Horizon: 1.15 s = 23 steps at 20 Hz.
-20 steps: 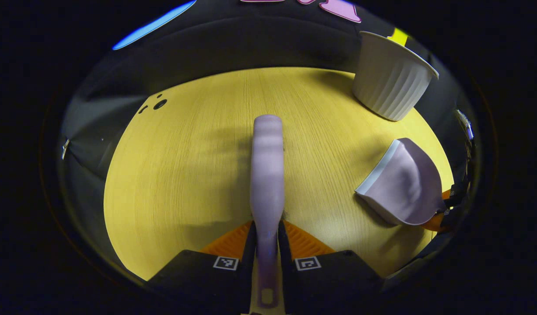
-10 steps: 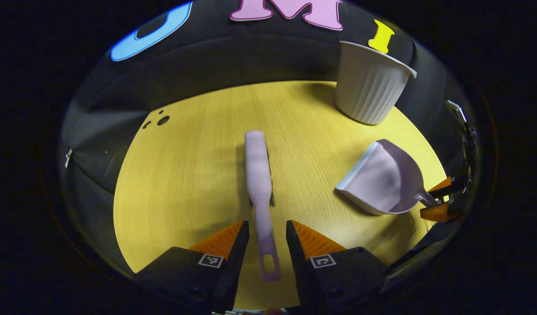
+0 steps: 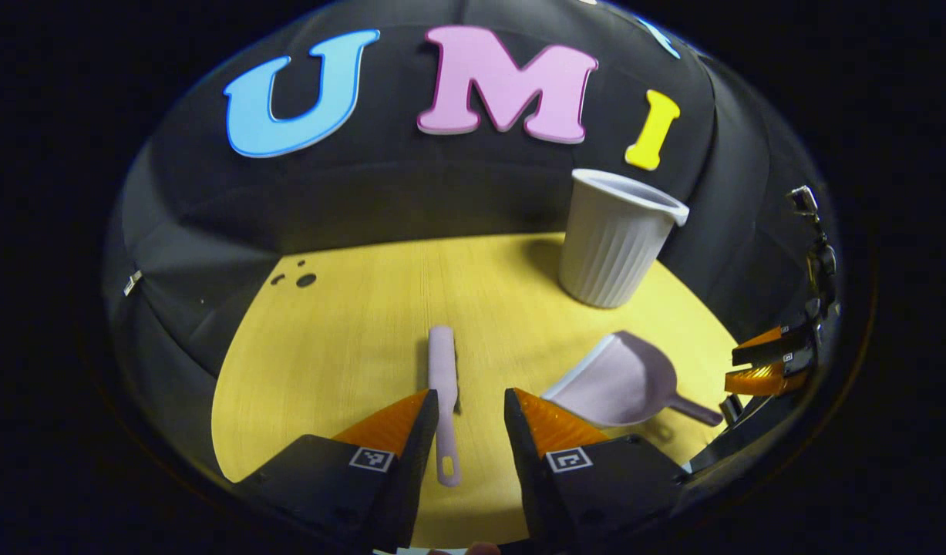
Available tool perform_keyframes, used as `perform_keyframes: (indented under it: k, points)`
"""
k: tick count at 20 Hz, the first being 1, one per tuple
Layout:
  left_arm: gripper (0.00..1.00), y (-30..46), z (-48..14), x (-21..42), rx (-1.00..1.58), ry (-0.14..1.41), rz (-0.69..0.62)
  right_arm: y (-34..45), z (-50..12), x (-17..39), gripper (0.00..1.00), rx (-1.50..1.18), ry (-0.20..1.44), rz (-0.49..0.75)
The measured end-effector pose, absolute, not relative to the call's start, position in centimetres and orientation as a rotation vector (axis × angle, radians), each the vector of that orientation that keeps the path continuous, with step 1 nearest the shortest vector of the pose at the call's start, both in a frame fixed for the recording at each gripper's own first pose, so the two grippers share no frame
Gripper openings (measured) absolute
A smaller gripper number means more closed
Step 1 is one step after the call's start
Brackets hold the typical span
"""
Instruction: Pick up the small broom and dustpan from the desktop, sweep the trash into the dustpan with the broom, and then empty the trash into the garbage bin.
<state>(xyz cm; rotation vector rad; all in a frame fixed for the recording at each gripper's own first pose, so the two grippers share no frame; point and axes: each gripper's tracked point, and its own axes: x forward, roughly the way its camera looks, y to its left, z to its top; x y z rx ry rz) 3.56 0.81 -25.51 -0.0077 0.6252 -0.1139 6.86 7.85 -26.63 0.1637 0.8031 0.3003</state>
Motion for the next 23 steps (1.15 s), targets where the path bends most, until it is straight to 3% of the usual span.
perform_keyframes:
  k: [7,14,15,16,18,23]
  points:
    - [0.57,-0.1,-20.5,2.8,-0.037,0.503,-0.121,8.0,-20.6,9.3,0.64,0.166,0.562,0.269]
    - [0.57,-1.7,-20.8,3.5,-0.041,0.490,-0.164,7.5,-19.2,10.4,0.67,0.167,0.500,0.233]
    - [0.57,-1.9,-20.9,3.6,-0.039,0.491,-0.171,7.5,-19.2,10.6,0.60,0.167,0.500,0.231]
    - [0.57,-2.0,-21.0,3.8,-0.037,0.492,-0.177,7.4,-19.2,10.6,0.67,0.166,0.499,0.229]
    - [0.57,-2.2,-21.1,3.9,-0.035,0.495,-0.186,7.3,-19.1,10.7,0.72,0.166,0.496,0.221]
    - [0.57,-1.9,-21.5,4.4,-0.033,0.503,-0.189,7.0,-18.4,11.1,0.75,0.172,0.475,0.205]
